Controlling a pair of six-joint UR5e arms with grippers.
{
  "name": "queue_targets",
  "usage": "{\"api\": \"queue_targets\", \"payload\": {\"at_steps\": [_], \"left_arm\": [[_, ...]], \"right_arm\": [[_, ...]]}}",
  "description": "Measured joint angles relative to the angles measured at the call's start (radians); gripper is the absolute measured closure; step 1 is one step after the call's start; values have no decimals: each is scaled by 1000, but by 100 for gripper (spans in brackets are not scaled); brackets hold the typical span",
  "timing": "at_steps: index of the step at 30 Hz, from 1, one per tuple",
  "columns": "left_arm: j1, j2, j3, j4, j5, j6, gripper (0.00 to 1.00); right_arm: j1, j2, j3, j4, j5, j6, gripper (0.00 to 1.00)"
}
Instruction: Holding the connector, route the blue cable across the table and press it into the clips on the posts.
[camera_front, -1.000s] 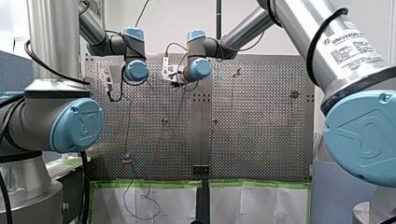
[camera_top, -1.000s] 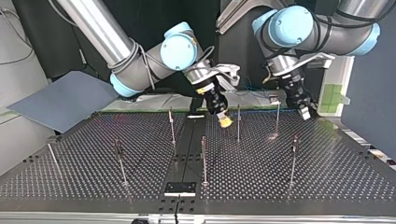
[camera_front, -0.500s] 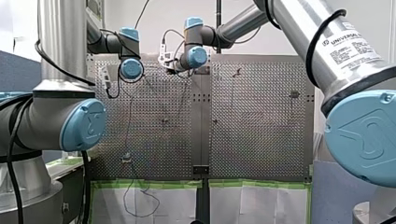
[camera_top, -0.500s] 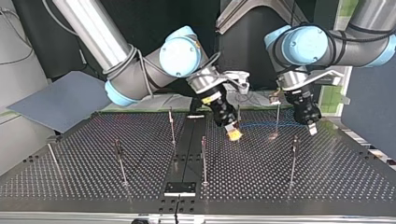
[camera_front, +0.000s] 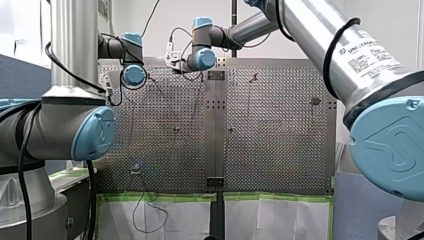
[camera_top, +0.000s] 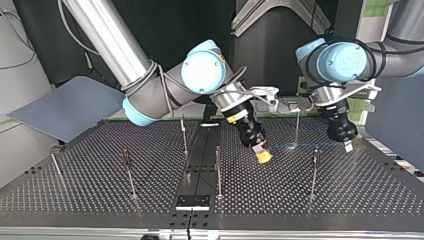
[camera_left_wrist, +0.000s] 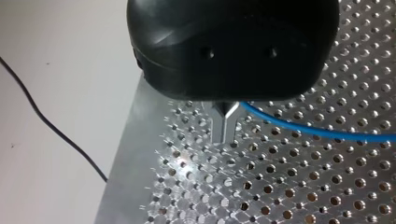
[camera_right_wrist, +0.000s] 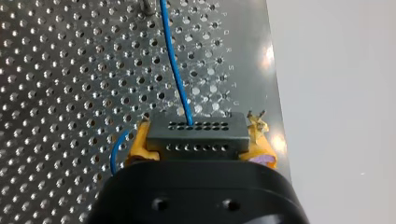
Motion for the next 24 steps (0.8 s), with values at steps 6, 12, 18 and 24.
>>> {"api": "queue_targets", "payload": {"at_steps": [6,12,18,24], "left_arm": [[16,-11,13,22,59,-14,100],[29,-36,41,27,81,-37,100],[40,-50,48,25,88,-47,100],[43,-51,48,25,91,-51,100]], "right_arm": [[-1,26,-31,1,0,1,100],[-6,34,-35,2,0,1,100],[-7,36,-36,5,0,1,100],[-5,38,-36,12,2,1,100]]}}
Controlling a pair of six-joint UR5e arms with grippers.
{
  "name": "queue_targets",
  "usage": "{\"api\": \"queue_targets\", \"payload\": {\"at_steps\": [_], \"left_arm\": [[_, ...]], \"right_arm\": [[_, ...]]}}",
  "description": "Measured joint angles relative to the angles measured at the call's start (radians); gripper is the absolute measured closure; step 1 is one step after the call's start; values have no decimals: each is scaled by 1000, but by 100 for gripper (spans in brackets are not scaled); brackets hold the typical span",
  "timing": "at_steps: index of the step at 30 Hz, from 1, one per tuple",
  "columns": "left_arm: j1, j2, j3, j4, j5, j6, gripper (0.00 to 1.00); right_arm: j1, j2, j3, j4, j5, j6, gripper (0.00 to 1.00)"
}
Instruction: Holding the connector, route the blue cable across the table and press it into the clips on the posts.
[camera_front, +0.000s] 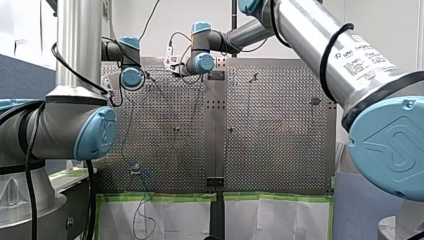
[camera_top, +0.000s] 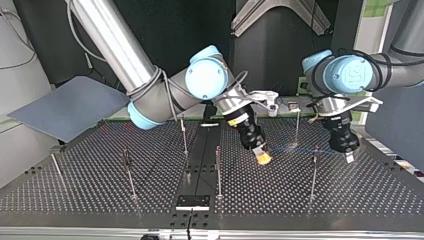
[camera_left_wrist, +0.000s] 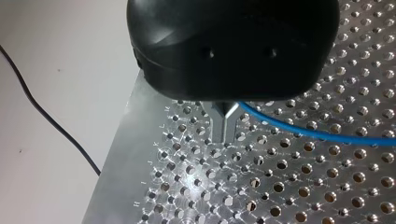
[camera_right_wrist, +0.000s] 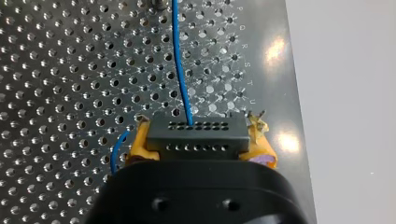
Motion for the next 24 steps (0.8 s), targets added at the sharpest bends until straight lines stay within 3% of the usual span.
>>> {"api": "queue_targets", "payload": {"at_steps": [6,15,24], "left_arm": [[-8,4,-2,-29,25,-11,100],[-28,50,-33,-79,18,-11,100],[-42,54,-42,-50,10,-15,100]], "right_arm": [[10,-1,0,10,2,-8,100],[18,-2,0,31,3,-11,100],[18,-2,4,36,3,-4,100]]}}
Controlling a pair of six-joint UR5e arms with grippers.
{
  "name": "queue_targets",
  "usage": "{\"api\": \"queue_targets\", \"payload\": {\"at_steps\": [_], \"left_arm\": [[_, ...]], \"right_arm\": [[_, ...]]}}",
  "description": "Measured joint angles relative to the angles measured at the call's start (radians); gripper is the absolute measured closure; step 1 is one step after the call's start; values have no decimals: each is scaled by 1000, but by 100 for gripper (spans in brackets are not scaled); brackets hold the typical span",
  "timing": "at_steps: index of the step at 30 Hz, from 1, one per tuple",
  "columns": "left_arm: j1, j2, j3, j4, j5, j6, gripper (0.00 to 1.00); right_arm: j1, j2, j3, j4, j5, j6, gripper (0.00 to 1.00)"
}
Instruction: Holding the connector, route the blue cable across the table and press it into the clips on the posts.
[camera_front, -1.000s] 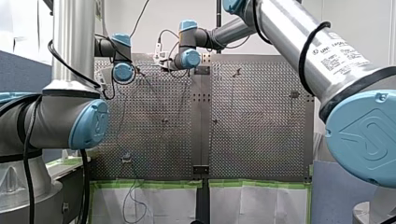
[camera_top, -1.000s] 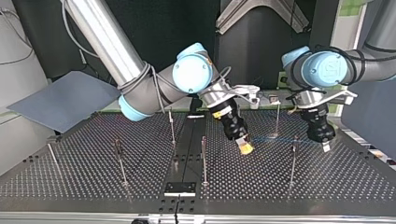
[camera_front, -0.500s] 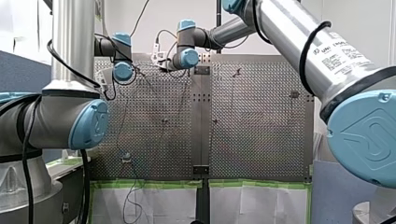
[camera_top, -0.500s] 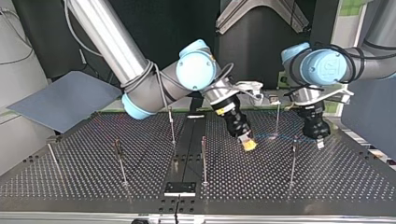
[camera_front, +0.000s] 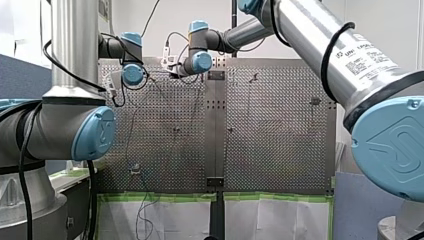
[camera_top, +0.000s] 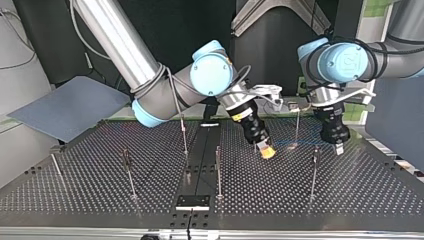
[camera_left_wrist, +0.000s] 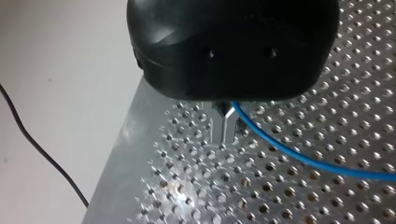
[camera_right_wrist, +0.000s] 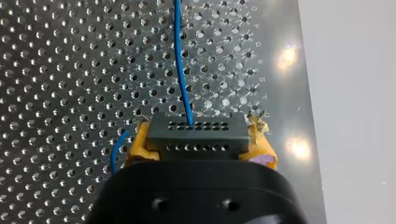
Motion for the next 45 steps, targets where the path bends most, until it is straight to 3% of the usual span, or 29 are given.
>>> {"api": "queue_targets", "payload": {"at_steps": [11,18,27,34,36,37,39,40,41,42,43,44,45], "left_arm": [[19,-74,13,72,48,-4,100],[44,-102,51,114,86,-9,100],[66,-181,104,131,126,-39,100],[83,-194,107,137,149,-60,96],[85,-194,107,136,160,-65,86],[85,-194,107,136,164,-66,86],[85,-194,107,131,169,-72,47],[85,-194,107,126,170,-77,47],[84,-194,107,121,171,-83,33],[82,-193,107,114,170,-92,13],[81,-193,107,107,170,-100,13],[80,-192,107,99,168,-106,0],[78,-190,107,87,163,-113,0]], "right_arm": [[-16,2,2,-2,1,6,100],[-32,2,2,-7,1,7,100],[-57,2,2,-8,-2,6,100],[-62,2,2,-7,-4,3,100],[-63,2,2,-6,-5,2,100],[-63,2,2,-6,-5,2,100],[-63,2,2,-5,-5,1,100],[-63,2,2,-4,-5,1,100],[-63,2,2,-4,-5,1,100],[-63,2,2,-4,-5,1,100],[-63,2,2,-4,-5,0,100],[-63,2,2,-3,-5,0,100],[-62,2,2,-3,-5,-1,100]]}}
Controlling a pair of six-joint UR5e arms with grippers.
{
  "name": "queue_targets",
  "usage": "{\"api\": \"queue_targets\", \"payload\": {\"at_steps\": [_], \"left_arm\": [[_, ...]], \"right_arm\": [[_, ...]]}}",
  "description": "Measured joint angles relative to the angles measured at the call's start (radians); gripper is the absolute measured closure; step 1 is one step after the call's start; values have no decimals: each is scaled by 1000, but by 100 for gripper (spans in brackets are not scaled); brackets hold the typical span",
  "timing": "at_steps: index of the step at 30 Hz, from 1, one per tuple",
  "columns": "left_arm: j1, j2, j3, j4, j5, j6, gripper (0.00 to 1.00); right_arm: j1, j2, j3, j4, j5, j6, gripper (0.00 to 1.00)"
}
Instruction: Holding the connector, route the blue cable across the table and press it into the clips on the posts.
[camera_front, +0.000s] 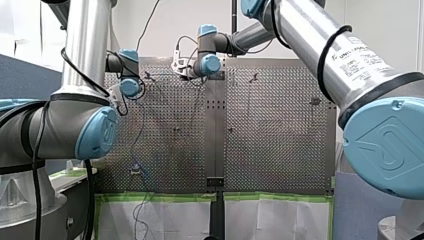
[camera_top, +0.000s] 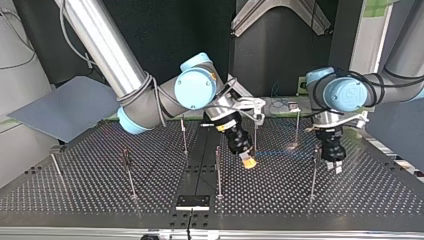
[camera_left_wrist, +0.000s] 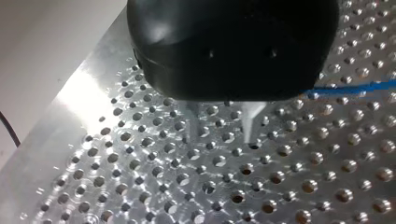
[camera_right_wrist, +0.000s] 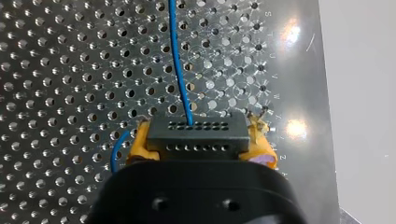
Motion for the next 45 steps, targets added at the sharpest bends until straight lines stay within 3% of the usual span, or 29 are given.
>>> {"api": "queue_targets", "payload": {"at_steps": [7,12,17,23,27,36,45], "left_arm": [[-6,47,-14,-72,-52,-20,0],[-10,94,-49,-122,-57,-33,0],[-15,139,-92,-157,-24,-65,0],[-17,200,-152,-125,35,-121,0],[-20,242,-195,-137,62,-146,0],[-34,345,-234,-229,63,-73,0],[-63,404,-223,-234,94,23,0]], "right_arm": [[1,0,0,3,6,-2,100],[1,0,0,4,17,-2,100],[2,0,0,6,24,-5,100],[2,0,0,10,35,-7,100],[1,0,0,11,50,-9,100],[0,0,0,13,64,-13,100],[-1,0,0,13,64,-15,100]]}}
